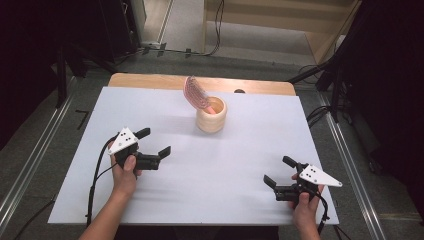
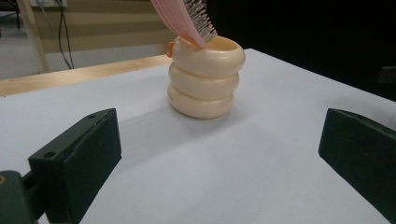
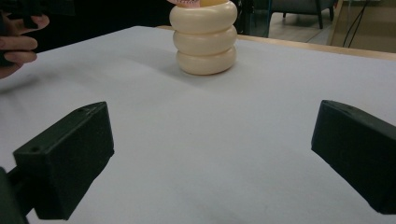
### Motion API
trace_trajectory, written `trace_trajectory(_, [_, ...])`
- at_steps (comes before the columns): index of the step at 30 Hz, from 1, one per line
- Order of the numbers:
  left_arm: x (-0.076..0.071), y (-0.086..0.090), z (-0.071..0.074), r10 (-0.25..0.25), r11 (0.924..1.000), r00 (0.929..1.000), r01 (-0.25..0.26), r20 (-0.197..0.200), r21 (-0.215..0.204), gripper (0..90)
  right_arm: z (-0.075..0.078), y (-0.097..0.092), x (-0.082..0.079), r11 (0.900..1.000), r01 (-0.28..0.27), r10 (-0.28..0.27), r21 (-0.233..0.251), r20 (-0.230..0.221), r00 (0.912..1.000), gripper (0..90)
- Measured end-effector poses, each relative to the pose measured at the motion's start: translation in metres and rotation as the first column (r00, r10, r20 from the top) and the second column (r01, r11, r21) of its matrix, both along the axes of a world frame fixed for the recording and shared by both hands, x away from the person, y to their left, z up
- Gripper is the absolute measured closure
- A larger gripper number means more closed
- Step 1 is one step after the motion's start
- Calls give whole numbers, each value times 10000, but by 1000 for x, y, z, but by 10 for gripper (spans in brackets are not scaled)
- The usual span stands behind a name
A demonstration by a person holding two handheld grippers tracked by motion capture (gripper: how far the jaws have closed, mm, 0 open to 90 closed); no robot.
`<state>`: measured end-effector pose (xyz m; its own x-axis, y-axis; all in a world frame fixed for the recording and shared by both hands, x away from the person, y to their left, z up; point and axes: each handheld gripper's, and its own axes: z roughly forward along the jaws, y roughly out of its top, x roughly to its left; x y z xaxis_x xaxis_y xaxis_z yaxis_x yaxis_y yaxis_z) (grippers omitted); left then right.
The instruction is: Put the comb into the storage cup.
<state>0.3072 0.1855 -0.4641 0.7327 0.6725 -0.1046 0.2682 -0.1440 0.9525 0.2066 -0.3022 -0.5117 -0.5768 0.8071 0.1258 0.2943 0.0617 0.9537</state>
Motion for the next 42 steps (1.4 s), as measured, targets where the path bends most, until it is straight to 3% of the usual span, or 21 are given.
trace_trajectory(12, [-15, 10, -7, -11, 10000, 10000, 11, -3, 74, 0, 0, 0, 0, 10000, 28, -28, -12, -23, 10000, 0])
trace_trajectory(22, [-28, 23, -5, 35, 10000, 9998, -36, 200, 87, 0, 0, 0, 0, 10000, 47, -47, 1, -27, 10000, 0])
trace_trajectory(29, [-39, 36, -6, 250, 9993, 9990, -260, 358, 271, 0, 0, 0, 0, 10000, 58, -58, 10, -32, 10000, 0])
trace_trajectory(42, [-51, 58, -9, 541, 9982, 9979, -550, 361, 245, 0, 0, 0, 0, 9999, 120, -120, 12, -40, 9999, 0])
